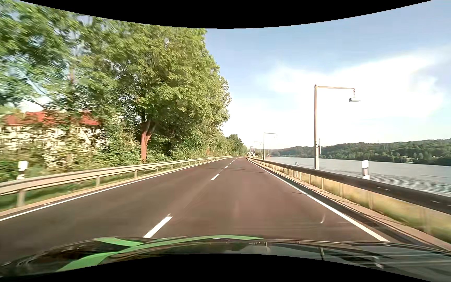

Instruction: Follow the waypoints while adhering to traffic rules and regulations

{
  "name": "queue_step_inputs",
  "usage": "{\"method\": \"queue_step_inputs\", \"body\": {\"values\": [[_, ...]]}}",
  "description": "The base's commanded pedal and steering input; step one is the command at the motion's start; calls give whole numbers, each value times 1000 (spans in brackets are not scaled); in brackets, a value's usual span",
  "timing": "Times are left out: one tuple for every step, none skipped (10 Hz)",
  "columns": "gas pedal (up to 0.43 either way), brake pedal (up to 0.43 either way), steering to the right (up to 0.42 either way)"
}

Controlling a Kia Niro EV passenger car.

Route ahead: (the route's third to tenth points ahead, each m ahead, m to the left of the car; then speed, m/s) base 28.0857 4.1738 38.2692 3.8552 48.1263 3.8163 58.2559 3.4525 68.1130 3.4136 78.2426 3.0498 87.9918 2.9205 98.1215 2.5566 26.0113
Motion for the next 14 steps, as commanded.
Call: {"method": "queue_step_inputs", "body": {"values": [[268, 0, 0], [268, 0, 0], [268, 0, 0], [268, 0, 1], [248, 0, 2], [228, 0, 2], [220, 0, 3], [209, 0, 2], [209, 0, 1], [209, 0, 0], [209, 0, 0], [220, 0, 0], [220, 0, 0], [228, 0, 0]]}}
